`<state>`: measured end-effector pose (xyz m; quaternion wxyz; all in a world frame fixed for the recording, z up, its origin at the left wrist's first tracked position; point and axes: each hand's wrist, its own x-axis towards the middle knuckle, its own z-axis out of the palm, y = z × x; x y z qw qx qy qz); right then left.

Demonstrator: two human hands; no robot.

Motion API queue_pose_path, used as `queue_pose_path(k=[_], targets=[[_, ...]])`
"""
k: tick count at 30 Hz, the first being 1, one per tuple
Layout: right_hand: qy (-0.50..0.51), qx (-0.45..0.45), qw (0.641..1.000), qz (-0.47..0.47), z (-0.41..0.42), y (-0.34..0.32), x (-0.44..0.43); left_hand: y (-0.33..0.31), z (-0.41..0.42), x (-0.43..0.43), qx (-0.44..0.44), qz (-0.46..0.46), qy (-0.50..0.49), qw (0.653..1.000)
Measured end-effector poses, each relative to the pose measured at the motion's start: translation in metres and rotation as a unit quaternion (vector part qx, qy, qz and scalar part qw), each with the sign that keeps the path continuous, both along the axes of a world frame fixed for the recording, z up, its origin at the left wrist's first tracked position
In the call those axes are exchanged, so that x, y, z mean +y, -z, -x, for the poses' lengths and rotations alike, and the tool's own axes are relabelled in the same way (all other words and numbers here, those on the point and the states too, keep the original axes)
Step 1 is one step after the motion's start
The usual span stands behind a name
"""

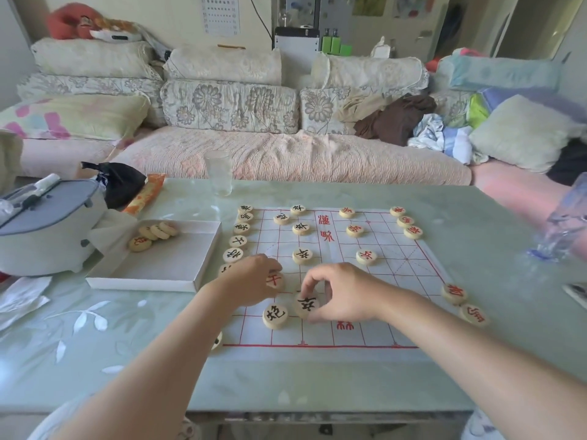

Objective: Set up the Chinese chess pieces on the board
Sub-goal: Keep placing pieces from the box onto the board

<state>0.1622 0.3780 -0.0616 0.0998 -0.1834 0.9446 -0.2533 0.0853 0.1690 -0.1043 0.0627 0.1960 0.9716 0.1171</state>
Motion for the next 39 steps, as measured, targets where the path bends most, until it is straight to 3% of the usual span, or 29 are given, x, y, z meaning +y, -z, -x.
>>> queue_pose_path(k=[6, 13, 20, 25, 30, 35, 39], targets=[[-0.045, -0.019, 0.997, -0.057, -0.022, 0.007, -0.001, -0.005, -0.011, -0.004, 0.019, -0.084, -0.036, 0.996], [-0.047, -0.001, 0.997, -0.06, -0.022, 0.026, -0.001, -0.012, -0.021, 0.0, 0.001, -0.165, -0.046, 0.985], [0.122, 0.035, 0.98, 0.152, -0.005, 0.017, 0.013, -0.02, -0.032, 0.026, -0.027, -0.267, -0.021, 0.963], [0.195, -0.093, 0.926, 0.311, 0.0, 0.012, 0.028, -0.026, -0.046, 0.052, -0.034, -0.308, 0.004, 0.951], [0.209, -0.092, 0.906, 0.355, 0.003, 0.012, 0.046, -0.026, -0.054, 0.078, -0.065, -0.394, -0.027, 0.917], [0.196, -0.076, 0.909, 0.359, 0.003, 0.017, 0.073, -0.023, -0.048, 0.107, -0.076, -0.404, -0.087, 0.907], [0.186, -0.003, 0.948, 0.258, 0.006, 0.016, 0.101, -0.023, -0.04, 0.142, -0.105, -0.446, -0.13, 0.879]])
